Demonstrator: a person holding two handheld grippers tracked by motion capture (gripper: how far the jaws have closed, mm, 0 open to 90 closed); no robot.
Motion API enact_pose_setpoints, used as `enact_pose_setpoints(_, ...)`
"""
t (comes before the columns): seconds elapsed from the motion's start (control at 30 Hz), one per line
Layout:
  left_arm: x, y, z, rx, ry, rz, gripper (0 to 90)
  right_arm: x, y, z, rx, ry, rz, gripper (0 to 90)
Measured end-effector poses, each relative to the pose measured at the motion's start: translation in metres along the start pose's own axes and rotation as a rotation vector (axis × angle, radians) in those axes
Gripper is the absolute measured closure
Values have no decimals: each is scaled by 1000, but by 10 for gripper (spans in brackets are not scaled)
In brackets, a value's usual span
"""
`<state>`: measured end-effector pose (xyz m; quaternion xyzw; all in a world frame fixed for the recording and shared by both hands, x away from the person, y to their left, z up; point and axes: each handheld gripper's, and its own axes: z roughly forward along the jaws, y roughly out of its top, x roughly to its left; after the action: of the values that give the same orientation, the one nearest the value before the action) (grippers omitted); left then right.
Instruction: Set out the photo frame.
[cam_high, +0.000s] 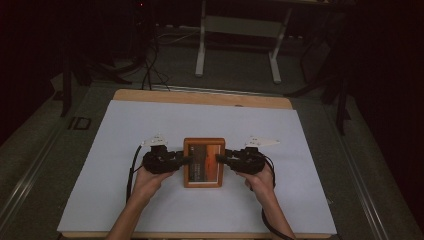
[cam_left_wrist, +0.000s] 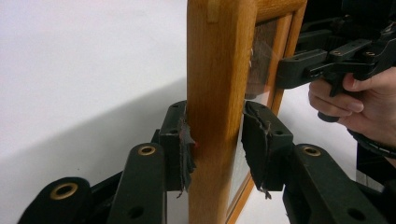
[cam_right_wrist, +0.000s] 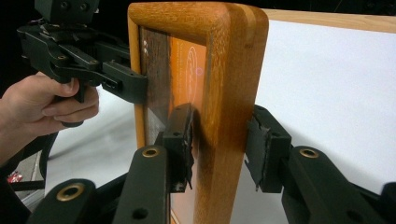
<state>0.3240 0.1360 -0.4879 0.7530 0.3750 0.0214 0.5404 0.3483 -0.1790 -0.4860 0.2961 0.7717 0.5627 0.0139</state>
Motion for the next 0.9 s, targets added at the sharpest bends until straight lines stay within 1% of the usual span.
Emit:
enact_pose_setpoints(0.1,0,-1,1,20,15,8,614,3,1,0,35,-19,-15,589)
enact_pose_setpoints(0.27,2,-1,2,26,22,-1,541,9,0,3,76,-28,-53,510)
enact_pose_setpoints(0.37,3,-1,0,29,19,-1,494,10,1,2,80,-37,-57,457)
enact_pose_setpoints(0.47,5,-1,-4,21,13,-15,454,9,2,-3,78,-56,-60,409)
enact_pose_setpoints(0.53,5,0,-8,23,32,-14,441,9,2,-7,76,-74,-57,391)
enact_pose_setpoints(0.57,4,0,-10,27,50,-7,441,8,2,-9,75,-86,-58,380)
enact_pose_setpoints(0.67,1,1,-17,27,81,16,437,6,2,-16,76,-113,-43,367)
enact_pose_setpoints(0.73,1,3,-23,24,89,14,433,5,2,-21,71,-129,-36,360)
enact_pose_setpoints(0.8,0,4,-28,17,113,17,433,4,2,-26,72,-144,-30,355)
enact_pose_setpoints(0.9,-1,5,-35,13,149,26,430,4,3,-32,81,-172,-41,350)
